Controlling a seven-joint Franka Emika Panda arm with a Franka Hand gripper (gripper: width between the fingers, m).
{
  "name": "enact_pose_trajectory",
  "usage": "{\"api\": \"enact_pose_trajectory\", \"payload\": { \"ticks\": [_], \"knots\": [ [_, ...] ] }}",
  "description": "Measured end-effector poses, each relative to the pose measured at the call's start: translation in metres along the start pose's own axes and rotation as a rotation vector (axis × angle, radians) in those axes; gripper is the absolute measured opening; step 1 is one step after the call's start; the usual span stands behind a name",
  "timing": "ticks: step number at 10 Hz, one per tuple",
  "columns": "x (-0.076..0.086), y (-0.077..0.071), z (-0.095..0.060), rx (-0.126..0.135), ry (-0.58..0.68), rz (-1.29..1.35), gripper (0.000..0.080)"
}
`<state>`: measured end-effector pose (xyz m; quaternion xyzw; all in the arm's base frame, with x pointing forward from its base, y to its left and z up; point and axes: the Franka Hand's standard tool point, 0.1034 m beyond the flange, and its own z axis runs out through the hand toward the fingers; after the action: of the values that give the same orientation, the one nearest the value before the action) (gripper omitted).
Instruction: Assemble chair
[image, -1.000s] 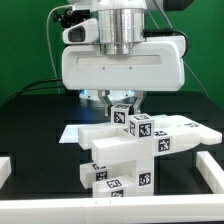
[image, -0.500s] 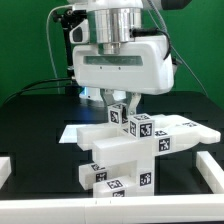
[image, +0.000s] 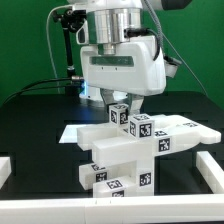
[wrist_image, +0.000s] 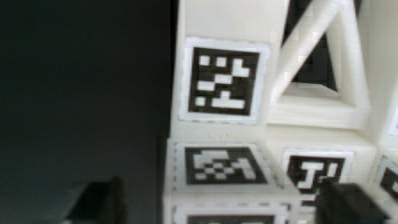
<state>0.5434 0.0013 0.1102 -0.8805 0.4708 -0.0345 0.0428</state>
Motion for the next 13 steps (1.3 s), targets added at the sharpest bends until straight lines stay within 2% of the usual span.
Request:
{"api": "enact_pose_trajectory", "payload": {
  "ticks": [5, 7, 8, 9, 10, 11, 13],
  "knots": [
    [0.0014, 0.0034, 0.0001, -0.021, -0.008, -0.725, 0.0649],
    [0.0025, 0.0037, -0.0001, -0.02, -0.007, -0.809, 0.0649],
    [0.0022, 0.0031, -0.0004, -0.033, -0.006, -0.92, 0.0649],
    [-0.0006, -0.0012, -0.0018, -0.069, -0.006, -1.069, 0.0649],
    [-0.003, -0.002, -0.001, -0.074, -0.012, -1.129, 0.0649],
    [-0.0025, -0.0012, -0.0008, -0.07, -0.012, -1.079, 0.0649],
    [-0.0023, -0.001, -0.0008, -0.071, -0.012, -1.078, 0.0385]
  ]
}}
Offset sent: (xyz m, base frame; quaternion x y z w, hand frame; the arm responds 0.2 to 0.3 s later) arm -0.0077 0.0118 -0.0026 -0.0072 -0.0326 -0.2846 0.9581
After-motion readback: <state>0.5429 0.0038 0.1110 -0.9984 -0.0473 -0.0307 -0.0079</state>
